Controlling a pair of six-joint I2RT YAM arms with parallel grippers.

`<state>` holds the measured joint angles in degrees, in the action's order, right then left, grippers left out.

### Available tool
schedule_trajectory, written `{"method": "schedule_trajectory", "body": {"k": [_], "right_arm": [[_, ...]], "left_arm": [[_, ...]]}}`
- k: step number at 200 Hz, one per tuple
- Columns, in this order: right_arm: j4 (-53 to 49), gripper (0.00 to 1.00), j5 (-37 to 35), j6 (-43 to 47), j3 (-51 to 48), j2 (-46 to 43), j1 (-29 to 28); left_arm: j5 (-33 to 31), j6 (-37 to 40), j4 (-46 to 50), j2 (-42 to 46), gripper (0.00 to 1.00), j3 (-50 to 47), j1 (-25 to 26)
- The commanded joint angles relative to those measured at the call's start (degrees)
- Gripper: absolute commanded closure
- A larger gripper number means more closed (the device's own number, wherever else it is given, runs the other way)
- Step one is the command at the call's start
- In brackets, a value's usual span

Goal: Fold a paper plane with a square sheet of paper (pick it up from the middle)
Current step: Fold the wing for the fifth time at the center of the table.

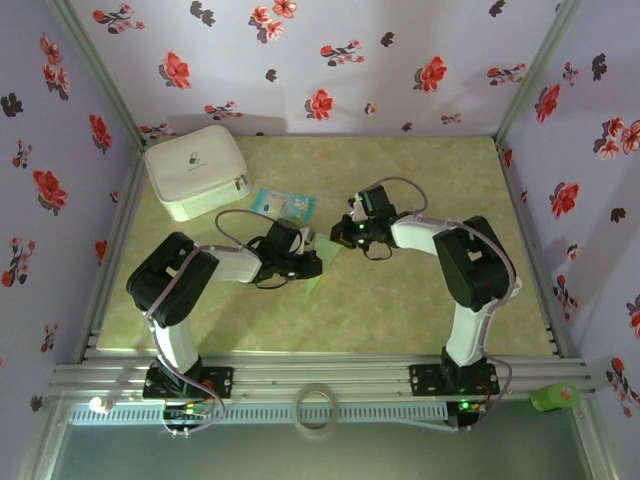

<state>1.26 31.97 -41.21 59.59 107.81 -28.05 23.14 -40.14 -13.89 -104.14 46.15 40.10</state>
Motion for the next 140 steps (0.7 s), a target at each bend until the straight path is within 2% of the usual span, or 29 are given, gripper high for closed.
{"method": "schedule_trajectory", "body": {"k": [1,34,77,140], "right_arm": [[0.2,1.0,-0.3,-1.0,-1.1,2.9,0.7],[-4.4,1.0,-4.4,0.6,-0.4,4.9,1.2],[-3.5,1.0,-4.2,0.1,-2.1,5.8,1.7],[-2.0,1.0,-3.9,-0.9,-2.6,5.6,1.7]], "left_arm": [[-1.0,-0.7,6.8,-1.7,1.0,-2.5,0.0],[0.0,-0.6,8.4,1.0,1.0,-1.4,0.0],[1.6,0.0,12.2,4.7,1.0,4.2,0.3],[2.0,-0.7,12.8,-2.3,0.97,11.6,1.6]]}}
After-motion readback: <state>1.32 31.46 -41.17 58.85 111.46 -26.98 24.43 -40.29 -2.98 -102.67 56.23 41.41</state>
